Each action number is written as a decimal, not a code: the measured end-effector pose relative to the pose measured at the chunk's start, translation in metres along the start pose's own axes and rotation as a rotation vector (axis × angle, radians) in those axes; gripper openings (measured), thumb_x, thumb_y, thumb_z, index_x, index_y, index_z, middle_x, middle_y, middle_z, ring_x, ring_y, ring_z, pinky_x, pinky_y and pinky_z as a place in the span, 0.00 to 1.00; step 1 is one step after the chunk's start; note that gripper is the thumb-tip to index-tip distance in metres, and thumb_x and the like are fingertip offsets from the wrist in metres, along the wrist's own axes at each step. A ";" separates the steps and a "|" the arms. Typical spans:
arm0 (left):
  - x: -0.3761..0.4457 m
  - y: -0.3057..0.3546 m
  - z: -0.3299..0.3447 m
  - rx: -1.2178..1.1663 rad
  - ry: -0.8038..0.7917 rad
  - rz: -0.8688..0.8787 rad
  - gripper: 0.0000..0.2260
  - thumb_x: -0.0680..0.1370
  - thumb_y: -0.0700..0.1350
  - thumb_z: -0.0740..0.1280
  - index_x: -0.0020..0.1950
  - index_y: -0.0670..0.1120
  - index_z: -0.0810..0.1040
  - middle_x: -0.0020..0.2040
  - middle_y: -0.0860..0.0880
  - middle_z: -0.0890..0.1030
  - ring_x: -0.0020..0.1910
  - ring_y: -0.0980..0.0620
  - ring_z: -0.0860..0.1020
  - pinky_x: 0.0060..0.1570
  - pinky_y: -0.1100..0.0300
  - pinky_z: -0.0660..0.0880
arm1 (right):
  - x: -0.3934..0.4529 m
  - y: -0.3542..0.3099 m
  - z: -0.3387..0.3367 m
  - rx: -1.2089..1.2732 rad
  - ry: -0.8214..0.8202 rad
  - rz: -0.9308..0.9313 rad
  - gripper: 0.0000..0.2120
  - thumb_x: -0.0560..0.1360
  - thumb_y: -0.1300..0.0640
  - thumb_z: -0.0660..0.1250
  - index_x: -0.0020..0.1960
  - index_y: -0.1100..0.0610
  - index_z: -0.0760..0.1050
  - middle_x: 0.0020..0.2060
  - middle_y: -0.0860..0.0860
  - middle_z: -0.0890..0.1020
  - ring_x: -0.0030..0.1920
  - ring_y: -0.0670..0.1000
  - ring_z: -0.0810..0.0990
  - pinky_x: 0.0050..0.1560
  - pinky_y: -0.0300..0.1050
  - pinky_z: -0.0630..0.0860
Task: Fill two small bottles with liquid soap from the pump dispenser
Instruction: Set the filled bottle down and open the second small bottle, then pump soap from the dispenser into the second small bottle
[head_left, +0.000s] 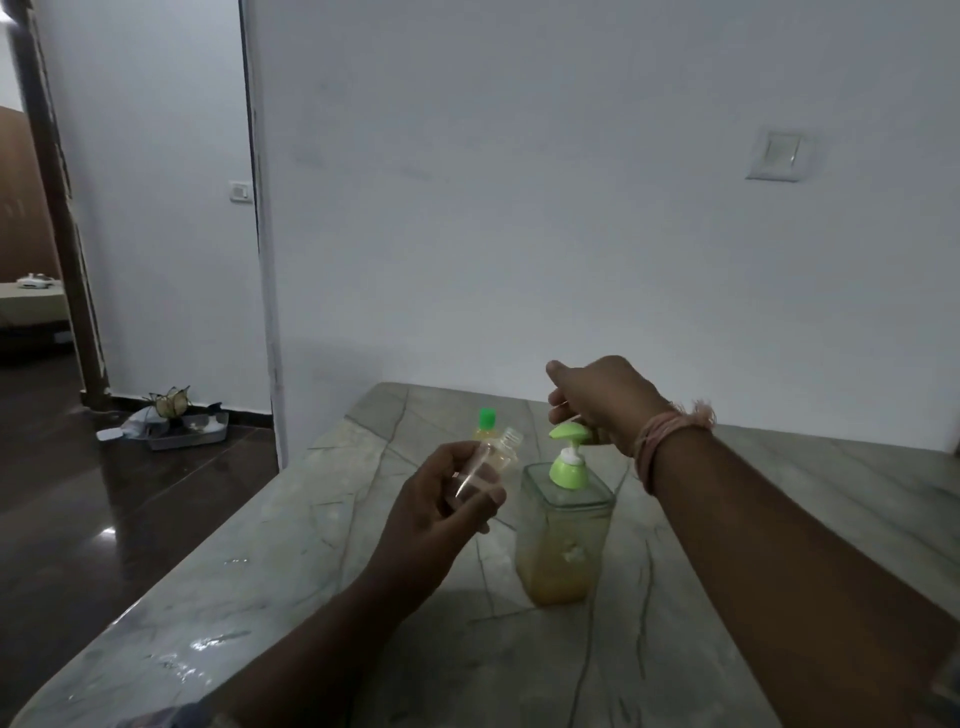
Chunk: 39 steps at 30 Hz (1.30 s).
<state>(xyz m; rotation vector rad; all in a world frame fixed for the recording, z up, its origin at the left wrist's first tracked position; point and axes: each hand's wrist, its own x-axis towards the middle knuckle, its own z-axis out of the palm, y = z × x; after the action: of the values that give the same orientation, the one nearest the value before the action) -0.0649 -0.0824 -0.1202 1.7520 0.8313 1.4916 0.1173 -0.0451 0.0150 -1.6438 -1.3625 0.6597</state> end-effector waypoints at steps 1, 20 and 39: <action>-0.001 0.002 0.002 0.011 -0.015 0.009 0.18 0.73 0.55 0.71 0.62 0.54 0.77 0.49 0.50 0.83 0.43 0.47 0.82 0.40 0.56 0.82 | 0.000 0.000 0.000 0.011 -0.043 0.064 0.19 0.78 0.47 0.63 0.41 0.62 0.81 0.37 0.57 0.86 0.32 0.54 0.81 0.39 0.45 0.79; 0.001 0.004 0.017 0.011 -0.063 0.038 0.21 0.74 0.56 0.70 0.66 0.52 0.77 0.45 0.47 0.82 0.38 0.46 0.81 0.37 0.57 0.80 | 0.026 0.013 0.021 -0.467 -0.081 -0.024 0.22 0.82 0.49 0.54 0.55 0.60 0.82 0.54 0.56 0.83 0.45 0.56 0.75 0.44 0.40 0.67; 0.002 0.000 0.019 0.101 -0.035 0.031 0.18 0.72 0.60 0.69 0.58 0.53 0.78 0.43 0.52 0.83 0.33 0.54 0.80 0.29 0.64 0.75 | 0.019 0.019 0.025 -0.473 -0.021 0.008 0.16 0.78 0.49 0.59 0.34 0.55 0.65 0.35 0.52 0.71 0.43 0.55 0.73 0.45 0.44 0.69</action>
<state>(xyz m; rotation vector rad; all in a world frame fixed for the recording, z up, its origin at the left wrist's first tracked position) -0.0455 -0.0826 -0.1209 1.8671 0.8795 1.4571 0.1103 -0.0201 -0.0110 -2.0137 -1.6129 0.3733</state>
